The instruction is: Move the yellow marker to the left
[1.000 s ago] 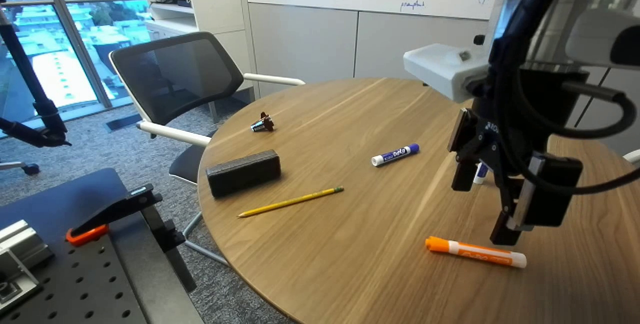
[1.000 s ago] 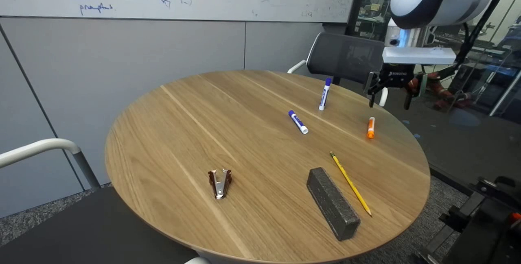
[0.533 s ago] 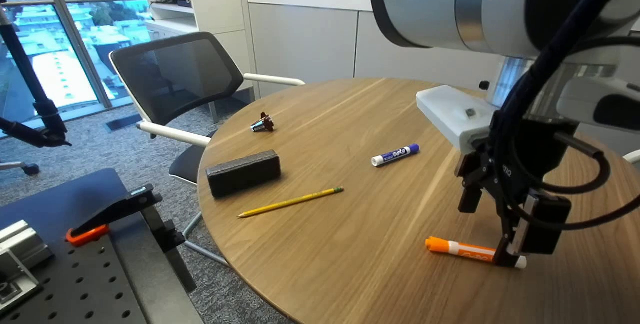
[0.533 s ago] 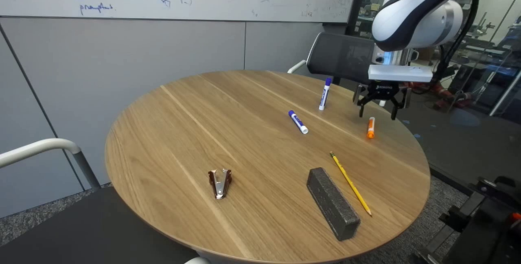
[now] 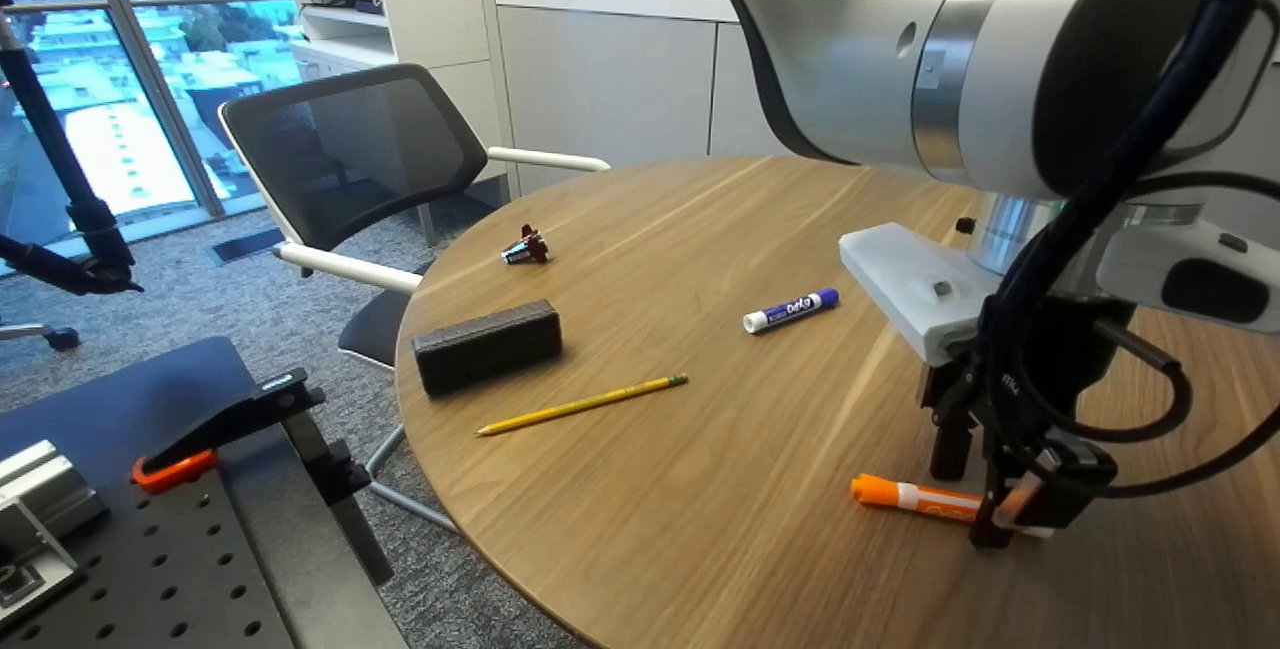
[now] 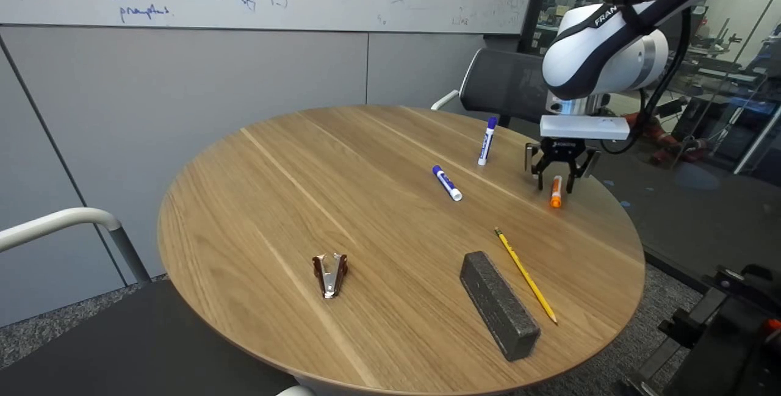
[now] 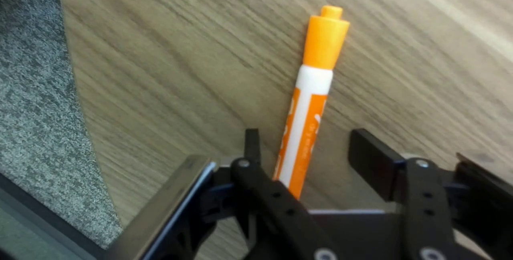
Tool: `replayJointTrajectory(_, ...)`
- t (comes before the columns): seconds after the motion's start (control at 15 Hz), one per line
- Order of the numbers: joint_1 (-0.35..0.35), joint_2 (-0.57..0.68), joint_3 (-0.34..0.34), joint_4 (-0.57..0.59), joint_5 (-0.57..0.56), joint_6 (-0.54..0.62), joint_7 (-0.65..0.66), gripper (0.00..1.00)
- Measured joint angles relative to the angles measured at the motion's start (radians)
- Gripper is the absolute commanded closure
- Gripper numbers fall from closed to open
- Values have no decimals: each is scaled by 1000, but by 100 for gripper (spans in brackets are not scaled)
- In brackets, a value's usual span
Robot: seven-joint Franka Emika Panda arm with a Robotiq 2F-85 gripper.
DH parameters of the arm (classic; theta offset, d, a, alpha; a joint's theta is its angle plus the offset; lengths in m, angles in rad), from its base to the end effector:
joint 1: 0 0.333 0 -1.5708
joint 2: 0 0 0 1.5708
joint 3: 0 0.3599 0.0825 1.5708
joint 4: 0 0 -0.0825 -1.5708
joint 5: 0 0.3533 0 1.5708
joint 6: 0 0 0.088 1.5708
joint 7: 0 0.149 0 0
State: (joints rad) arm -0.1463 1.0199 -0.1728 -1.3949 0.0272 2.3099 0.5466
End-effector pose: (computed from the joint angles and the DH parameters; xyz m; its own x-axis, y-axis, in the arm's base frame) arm 0.6916 -0.2027 0.0918 0.6882 -0.7254 -0.0139 -0.7147 -0.6812 0.1588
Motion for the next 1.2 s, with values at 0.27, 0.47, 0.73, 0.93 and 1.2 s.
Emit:
replayJointTrajectory(0.27,0,12,-2,26,0,-2,0,99)
replayJointTrajectory(0.47,1,8,-8,38,0,-20,0,95)
replayJointTrajectory(0.73,19,-59,-7,17,0,-38,-21,95)
replayJointTrajectory(0.93,63,-184,10,-48,0,-50,-56,95)
replayJointTrajectory(1.2,154,-310,69,-101,1,-50,-67,95)
